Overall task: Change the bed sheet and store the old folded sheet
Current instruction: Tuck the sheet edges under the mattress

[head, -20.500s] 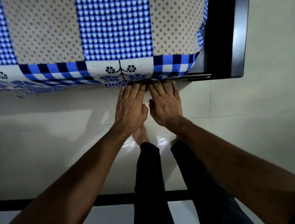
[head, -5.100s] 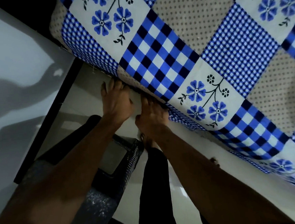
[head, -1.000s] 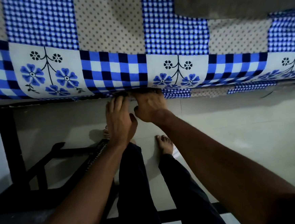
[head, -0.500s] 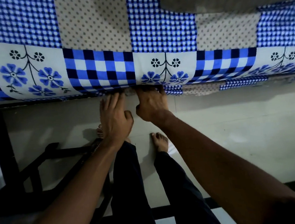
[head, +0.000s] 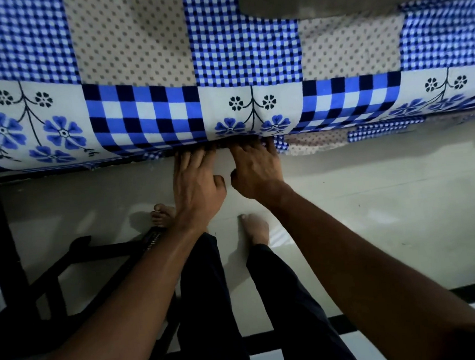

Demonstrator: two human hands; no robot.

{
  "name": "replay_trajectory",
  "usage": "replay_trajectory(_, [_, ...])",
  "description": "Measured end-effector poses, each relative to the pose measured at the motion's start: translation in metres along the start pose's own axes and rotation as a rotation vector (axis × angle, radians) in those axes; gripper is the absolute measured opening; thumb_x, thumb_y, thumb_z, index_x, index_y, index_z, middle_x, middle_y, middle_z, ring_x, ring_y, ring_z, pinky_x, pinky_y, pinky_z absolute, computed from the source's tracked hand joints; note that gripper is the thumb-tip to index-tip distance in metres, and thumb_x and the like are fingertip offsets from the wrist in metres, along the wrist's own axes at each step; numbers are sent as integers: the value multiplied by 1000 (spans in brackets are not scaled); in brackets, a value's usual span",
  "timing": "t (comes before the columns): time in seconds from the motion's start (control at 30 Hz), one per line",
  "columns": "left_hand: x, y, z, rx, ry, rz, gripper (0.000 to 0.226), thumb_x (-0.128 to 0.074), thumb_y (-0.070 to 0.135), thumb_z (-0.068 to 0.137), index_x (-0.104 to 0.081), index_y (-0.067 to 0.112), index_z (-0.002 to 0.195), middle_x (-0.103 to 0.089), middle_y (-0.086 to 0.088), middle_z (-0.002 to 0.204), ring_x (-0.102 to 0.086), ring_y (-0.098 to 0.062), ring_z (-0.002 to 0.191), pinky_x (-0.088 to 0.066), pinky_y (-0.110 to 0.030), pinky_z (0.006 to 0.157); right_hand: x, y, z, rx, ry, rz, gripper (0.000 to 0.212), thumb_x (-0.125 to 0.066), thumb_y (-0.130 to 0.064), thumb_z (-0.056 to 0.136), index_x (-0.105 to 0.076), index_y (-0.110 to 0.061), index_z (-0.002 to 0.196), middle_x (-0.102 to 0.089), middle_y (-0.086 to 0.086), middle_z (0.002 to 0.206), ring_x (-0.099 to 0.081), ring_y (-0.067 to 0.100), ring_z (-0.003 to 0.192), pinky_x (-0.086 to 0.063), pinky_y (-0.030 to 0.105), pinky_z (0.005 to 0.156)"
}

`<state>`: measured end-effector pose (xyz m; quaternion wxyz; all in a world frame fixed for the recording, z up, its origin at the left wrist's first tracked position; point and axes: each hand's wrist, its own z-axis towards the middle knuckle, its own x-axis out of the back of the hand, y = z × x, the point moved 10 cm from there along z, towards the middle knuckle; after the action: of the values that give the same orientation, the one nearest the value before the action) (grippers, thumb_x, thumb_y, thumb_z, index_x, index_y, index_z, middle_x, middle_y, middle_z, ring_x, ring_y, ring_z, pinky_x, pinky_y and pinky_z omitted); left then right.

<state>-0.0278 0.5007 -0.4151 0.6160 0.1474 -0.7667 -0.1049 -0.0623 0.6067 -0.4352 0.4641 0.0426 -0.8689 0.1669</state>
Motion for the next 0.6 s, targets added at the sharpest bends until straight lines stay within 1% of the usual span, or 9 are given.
replay_trajectory(0.1, [-14, 18, -10, -77, -53, 84, 82, -69, 16, 70, -44, 4, 147, -48, -13, 147, -43, -35, 135, -34, -50, 115, 4, 2, 4, 20, -29, 52, 70, -61, -30, 80, -41, -26, 147, -52, 2, 147, -34, 25, 143, -14, 52, 121])
replay_trajectory(0.17, [-21, 22, -6, -110, -110, 160, 90, -72, 20, 70, -37, 4, 150, -40, -13, 152, -37, -35, 140, -30, -51, 117, 9, 5, -1, 67, -5, 92, 69, -60, -29, 81, -42, -25, 148, -52, 2, 147, -36, 26, 142, -18, 50, 121])
replay_trajectory(0.23, [-23, 23, 4, -124, -134, 217, 89, -72, 27, 72, -35, 8, 151, -39, -10, 152, -37, -35, 135, -31, -50, 115, 15, 11, -12, 118, 77, 84, 71, -61, -27, 81, -42, -21, 149, -52, 3, 148, -38, 27, 141, -24, 49, 120])
replay_trajectory(0.3, [-21, 25, 12, -94, -153, 253, 86, -73, 31, 73, -37, 13, 149, -40, -5, 150, -39, -34, 130, -37, -51, 107, 14, 21, -27, 131, 131, 73, 75, -62, -26, 80, -39, -18, 151, -47, 3, 152, -36, 26, 143, -25, 47, 121])
replay_trajectory(0.37, [-22, 27, 15, -28, -176, 251, 84, -73, 31, 72, -39, 15, 147, -40, -4, 150, -38, -34, 130, -37, -54, 104, 4, 33, -32, 91, 86, 44, 80, -62, -26, 82, -31, -21, 155, -36, 0, 159, -27, 23, 148, -19, 46, 123])
replay_trajectory(0.43, [-20, 29, 14, 18, -161, 232, 79, -71, 28, 72, -44, 15, 145, -42, -4, 148, -40, -35, 129, -36, -57, 106, 2, 41, -24, 45, 32, -12, 86, -64, -28, 81, -23, -27, 157, -30, -4, 162, -20, 21, 151, -10, 51, 124])
replay_trajectory(0.47, [-19, 30, 12, 28, -133, 215, 78, -71, 26, 71, -46, 15, 144, -45, -5, 146, -42, -35, 127, -36, -58, 107, 4, 44, -16, 21, 14, -17, 85, -64, -28, 81, -24, -29, 156, -33, -4, 160, -22, 21, 150, -9, 53, 123])
replay_trajectory(0.53, [-15, 33, 7, 31, -76, 181, 79, -69, 26, 69, -47, 13, 144, -49, -8, 141, -44, -35, 125, -34, -56, 111, 9, 47, -3, -20, -20, 35, 77, -63, -30, 81, -33, -31, 152, -43, 0, 154, -29, 24, 146, -13, 56, 122])
replay_trajectory(0.6, [-15, 45, 2, -29, -49, 158, 78, -66, 25, 70, -47, 12, 144, -48, -9, 141, -43, -34, 130, -31, -53, 114, 12, 47, 0, -8, -45, 87, 70, -61, -32, 81, -39, -30, 148, -46, 1, 152, -32, 25, 144, -17, 56, 120])
